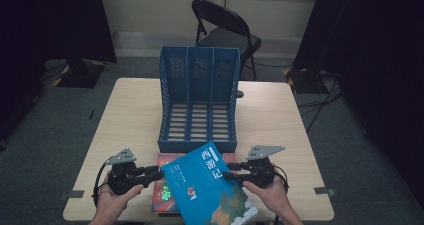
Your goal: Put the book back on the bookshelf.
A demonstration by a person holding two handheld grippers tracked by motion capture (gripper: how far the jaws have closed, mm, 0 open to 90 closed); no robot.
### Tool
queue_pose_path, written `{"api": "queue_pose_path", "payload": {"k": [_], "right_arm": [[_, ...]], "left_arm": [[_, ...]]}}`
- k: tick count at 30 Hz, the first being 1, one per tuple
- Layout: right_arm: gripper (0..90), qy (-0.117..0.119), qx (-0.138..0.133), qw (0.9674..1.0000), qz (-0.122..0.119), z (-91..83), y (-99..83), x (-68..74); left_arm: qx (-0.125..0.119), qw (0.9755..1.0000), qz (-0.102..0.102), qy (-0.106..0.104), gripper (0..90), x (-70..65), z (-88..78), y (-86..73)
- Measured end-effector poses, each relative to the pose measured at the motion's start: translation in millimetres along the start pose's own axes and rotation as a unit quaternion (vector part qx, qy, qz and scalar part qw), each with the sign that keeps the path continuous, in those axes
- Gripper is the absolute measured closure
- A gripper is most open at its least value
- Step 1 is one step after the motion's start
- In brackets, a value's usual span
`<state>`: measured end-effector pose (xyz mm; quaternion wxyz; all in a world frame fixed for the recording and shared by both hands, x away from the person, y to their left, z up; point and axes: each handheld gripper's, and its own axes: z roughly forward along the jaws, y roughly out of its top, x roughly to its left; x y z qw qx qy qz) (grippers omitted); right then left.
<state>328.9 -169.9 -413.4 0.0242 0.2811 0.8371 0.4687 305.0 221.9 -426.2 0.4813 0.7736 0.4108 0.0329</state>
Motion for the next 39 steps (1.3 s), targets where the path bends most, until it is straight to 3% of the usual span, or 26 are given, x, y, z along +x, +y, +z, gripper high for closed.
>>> {"api": "queue_pose_path", "payload": {"k": [5, 7, 8, 10, 12, 17, 20, 23, 26, 39], "right_arm": [[57.2, -0.013, -0.002, 0.9999, 0.005, -10.4, -9.1, 6.6], [57.2, -0.012, -0.01, 0.9998, 0.008, -12.9, -13.1, 7.2], [57.2, -0.01, -0.015, 0.9998, 0.009, -13.5, -14.9, 7.1], [57.2, -0.007, -0.017, 0.9998, 0.008, -13.3, -15.4, 6.1], [57.2, -0.006, -0.016, 0.9998, 0.008, -13.4, -15.0, 6.0], [57.2, -0.002, -0.022, 0.9997, 0.013, -13.4, -17.1, 4.9], [57.2, -0.005, -0.022, 0.9997, 0.012, -13.3, -16.7, 5.7], [56.9, -0.003, -0.015, 0.9998, 0.011, -13.1, -15.0, 4.9], [56.5, 0.006, -0.011, 0.9998, 0.015, -12.8, -14.3, 2.3], [52.1, -0.013, -0.005, 0.9998, 0.014, -13.6, -14.9, 14.0]], "left_arm": [[-0.001, 0.9997, 0.012, 0.019, 64.2, 3.3, 17.3, 16.1], [-0.002, 0.9997, 0.006, 0.022, 61.9, 4.3, 19.7, 18.4], [-0.004, 0.9998, 0.002, 0.017, 61.5, 4.2, 18.7, 18.0], [-0.009, 0.9994, -0.015, -0.03, 53.3, 2.3, 14.3, 15.3], [-0.014, 0.9992, -0.013, -0.036, 52.3, -1.8, 11.5, 13.2], [0.009, 0.9984, -0.005, -0.055, 48.4, -20.8, 15.0, 4.4], [0.015, 0.9988, -0.007, -0.047, 41.2, -24.5, 20.3, 3.1], [0.016, 0.9989, -0.019, -0.041, 41.2, -21.0, 22.8, 5.2], [0.02, 0.9989, -0.015, -0.039, 41.2, -19.8, 24.6, 8.3], [0.038, 0.9984, -0.009, -0.04, 40.9, -6.8, 37.4, 27.9]]}}
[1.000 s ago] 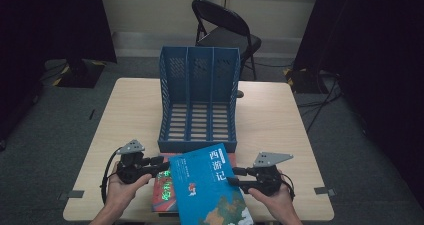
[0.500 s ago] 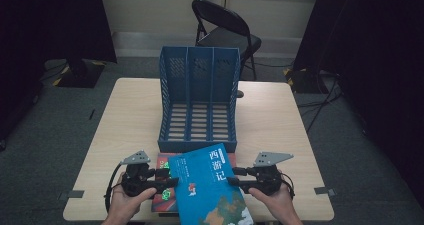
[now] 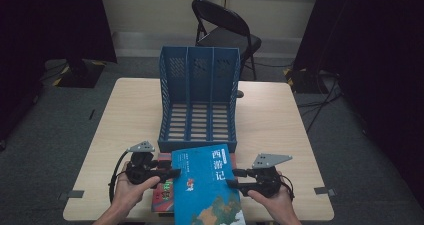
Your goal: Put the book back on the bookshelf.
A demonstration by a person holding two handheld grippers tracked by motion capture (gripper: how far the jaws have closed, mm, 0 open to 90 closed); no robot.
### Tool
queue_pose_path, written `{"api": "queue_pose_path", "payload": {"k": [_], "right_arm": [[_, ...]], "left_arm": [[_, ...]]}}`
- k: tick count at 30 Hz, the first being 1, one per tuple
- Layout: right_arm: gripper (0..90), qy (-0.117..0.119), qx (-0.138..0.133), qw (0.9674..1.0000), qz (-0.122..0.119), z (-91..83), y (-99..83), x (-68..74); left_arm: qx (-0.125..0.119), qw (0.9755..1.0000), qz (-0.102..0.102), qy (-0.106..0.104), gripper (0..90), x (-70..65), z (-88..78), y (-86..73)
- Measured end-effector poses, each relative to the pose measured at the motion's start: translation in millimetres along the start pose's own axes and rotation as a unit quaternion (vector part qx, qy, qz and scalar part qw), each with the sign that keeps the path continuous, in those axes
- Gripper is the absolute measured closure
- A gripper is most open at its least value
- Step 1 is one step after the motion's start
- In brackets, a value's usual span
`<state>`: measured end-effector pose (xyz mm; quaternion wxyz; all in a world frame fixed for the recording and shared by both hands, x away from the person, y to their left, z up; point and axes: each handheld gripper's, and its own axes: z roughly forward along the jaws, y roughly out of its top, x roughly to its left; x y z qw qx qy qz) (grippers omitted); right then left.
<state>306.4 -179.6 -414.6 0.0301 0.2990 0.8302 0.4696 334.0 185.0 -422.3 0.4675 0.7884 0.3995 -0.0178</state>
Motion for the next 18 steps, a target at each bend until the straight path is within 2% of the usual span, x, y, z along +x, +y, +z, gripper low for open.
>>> {"api": "queue_pose_path", "payload": {"k": [3, 6, 11, 13, 14, 15, 16, 18], "right_arm": [[50.8, -0.008, 0.0, 1.0, -0.005, 0.1, -0.9, 5.6], [49.2, -0.008, 0.003, 0.9999, -0.006, -0.3, -1.7, 9.7], [50.0, -0.01, 0.0, 0.9999, -0.007, -0.9, -0.1, 9.0], [37.9, -0.022, 0.004, 0.9997, -0.005, 2.2, 3.2, 5.8], [37.5, -0.023, 0.006, 0.9997, 0.001, 5.5, 5.7, 2.9], [37.5, -0.023, 0.006, 0.9997, 0.001, 5.5, 5.7, 2.9], [33.5, -0.023, 0.012, 0.9997, -0.001, 12.8, 12.7, -1.4], [31.8, -0.034, 0.011, 0.9993, -0.004, 18.3, 21.2, -4.8]], "left_arm": [[0.001, 0.9999, 0.002, 0.01, 37.9, 2.9, 4.5, 6.2], [-0.005, 0.9999, -0.002, 0.01, 37.6, 5.4, 7.5, 8.3], [-0.016, 0.9998, 0.006, 0.013, 40.1, 0.7, 4.6, 3.0], [-0.016, 0.9997, 0.017, 0.011, 39.8, -4.1, 2.7, -1.0], [-0.015, 0.9995, 0.027, 0.012, 38.7, -6.4, 1.9, -3.0], [-0.015, 0.9995, 0.027, 0.012, 37.2, -6.4, 1.9, -3.0], [-0.008, 0.9992, 0.038, 0.007, 37.0, -9.9, 0.0, -4.8], [-0.007, 0.9991, 0.041, 0.009, 36.8, -11.0, -0.2, -5.2]]}}
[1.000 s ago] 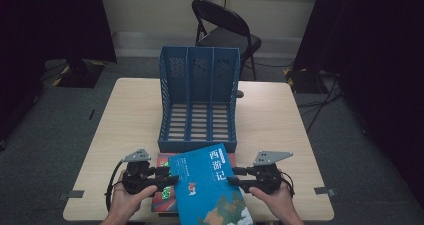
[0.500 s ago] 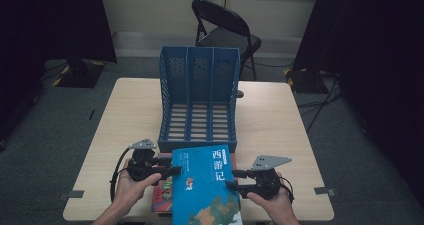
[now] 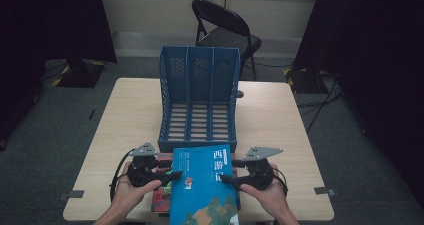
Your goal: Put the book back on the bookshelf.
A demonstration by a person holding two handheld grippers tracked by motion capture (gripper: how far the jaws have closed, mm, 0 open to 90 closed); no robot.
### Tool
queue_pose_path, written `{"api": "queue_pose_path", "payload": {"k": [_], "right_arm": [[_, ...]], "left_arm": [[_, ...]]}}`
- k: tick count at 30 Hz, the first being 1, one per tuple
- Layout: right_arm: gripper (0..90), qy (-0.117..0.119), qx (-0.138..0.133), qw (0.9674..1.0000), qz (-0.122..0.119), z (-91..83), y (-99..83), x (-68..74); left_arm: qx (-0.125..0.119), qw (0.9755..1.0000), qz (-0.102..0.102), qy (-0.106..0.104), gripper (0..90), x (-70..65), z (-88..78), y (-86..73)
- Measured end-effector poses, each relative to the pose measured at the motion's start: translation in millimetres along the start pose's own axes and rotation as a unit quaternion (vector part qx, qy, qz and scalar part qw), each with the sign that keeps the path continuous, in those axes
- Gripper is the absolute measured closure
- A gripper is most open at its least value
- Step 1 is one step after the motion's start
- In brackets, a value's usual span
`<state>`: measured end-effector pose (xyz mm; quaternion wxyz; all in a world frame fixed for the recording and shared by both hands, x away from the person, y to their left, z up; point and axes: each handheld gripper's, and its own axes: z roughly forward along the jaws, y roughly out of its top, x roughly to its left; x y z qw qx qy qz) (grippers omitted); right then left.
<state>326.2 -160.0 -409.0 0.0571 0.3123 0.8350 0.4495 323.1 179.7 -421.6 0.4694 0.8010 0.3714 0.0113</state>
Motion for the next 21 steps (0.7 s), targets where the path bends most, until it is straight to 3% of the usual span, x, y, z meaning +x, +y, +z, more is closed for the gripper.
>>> {"api": "queue_pose_path", "payload": {"k": [5, 9, 13, 17, 21], "right_arm": [[31.9, -0.017, 0.004, 0.9998, -0.004, 5.3, 3.9, -0.4], [31.8, -0.023, 0.006, 0.9997, -0.002, 3.0, 2.1, 2.6], [31.9, -0.032, -0.005, 0.9995, 0.003, -1.9, -4.7, 6.4], [29.8, -0.027, -0.009, 0.9996, 0.003, -2.1, -5.8, 4.5], [25.5, -0.019, -0.015, 0.9995, 0.02, -1.0, -9.6, 1.9]], "left_arm": [[0.004, 0.9999, -0.004, 0.013, 35.6, -1.9, 3.0, 3.0], [0.01, 0.9999, -0.005, 0.007, 36.4, -0.1, 5.9, 6.6], [-0.004, 1.0, -0.007, 0.001, 36.9, 1.1, 8.9, 5.2], [-0.015, 0.9999, 0.003, 0.002, 37.4, 0.5, 8.0, 2.4], [-0.025, 0.9994, 0.019, 0.018, 37.3, -4.1, 8.3, 0.9]]}}
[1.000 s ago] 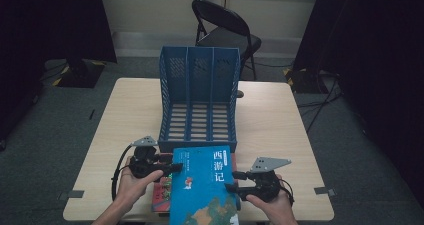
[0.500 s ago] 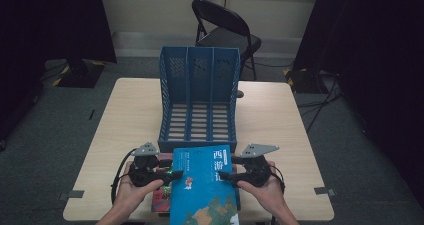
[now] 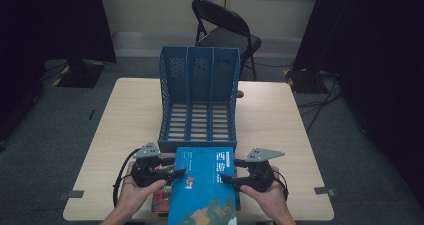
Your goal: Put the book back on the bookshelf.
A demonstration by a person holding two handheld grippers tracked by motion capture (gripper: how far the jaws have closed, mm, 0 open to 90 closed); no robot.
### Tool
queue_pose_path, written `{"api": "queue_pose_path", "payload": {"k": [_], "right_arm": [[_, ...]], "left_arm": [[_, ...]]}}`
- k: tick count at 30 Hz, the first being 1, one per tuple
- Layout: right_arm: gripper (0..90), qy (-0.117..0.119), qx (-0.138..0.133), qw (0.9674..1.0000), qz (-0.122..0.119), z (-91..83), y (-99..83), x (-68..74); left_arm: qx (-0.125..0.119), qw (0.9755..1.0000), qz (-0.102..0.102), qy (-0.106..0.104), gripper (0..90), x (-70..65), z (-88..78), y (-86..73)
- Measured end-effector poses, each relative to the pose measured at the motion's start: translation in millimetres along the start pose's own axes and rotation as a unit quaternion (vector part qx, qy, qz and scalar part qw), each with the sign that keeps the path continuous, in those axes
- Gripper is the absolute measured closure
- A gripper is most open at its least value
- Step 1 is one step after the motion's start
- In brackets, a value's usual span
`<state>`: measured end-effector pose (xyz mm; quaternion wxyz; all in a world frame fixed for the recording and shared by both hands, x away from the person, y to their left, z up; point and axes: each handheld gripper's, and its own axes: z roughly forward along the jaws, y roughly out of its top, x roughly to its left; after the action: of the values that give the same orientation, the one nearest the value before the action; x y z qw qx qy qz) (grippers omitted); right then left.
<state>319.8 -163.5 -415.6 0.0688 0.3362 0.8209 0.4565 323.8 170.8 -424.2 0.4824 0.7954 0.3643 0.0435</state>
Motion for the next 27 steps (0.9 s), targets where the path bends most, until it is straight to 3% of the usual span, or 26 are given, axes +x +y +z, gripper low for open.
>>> {"api": "queue_pose_path", "payload": {"k": [3, 7, 13, 16, 19, 21, 27], "right_arm": [[21.8, 0.007, 0.001, 0.9999, 0.012, 2.6, -1.2, -0.7], [17.6, 0.006, 0.002, 0.9999, 0.013, 5.9, -0.9, 0.6], [13.3, 0.029, 0.002, 0.9985, 0.046, 12.7, -2.8, -7.0], [13.3, 0.025, 0.001, 0.9985, 0.049, 13.3, -2.7, -5.7], [24.3, 0.003, -0.005, 0.9994, 0.035, 8.7, 0.6, -1.3], [29.1, 0.009, -0.013, 0.9992, 0.038, 5.0, 1.0, -1.7], [31.4, 0.003, -0.016, 0.999, 0.042, 4.7, 0.2, -0.1]], "left_arm": [[-0.02, 0.9996, -0.015, -0.014, 37.1, 4.5, 0.8, -6.4], [-0.014, 0.9995, -0.022, -0.017, 36.7, 5.4, 1.1, -5.1], [-0.015, 0.9994, -0.024, -0.02, 36.7, 6.2, 1.2, -5.3], [-0.016, 0.9994, -0.023, -0.019, 36.7, 6.1, 1.2, -5.6], [-0.016, 0.9994, -0.023, -0.02, 36.7, 6.0, 1.1, -5.7], [-0.015, 0.9994, -0.024, -0.02, 36.7, 6.3, 1.1, -5.7], [-0.015, 0.9994, -0.025, -0.021, 36.7, 6.4, 1.0, -5.7]]}}
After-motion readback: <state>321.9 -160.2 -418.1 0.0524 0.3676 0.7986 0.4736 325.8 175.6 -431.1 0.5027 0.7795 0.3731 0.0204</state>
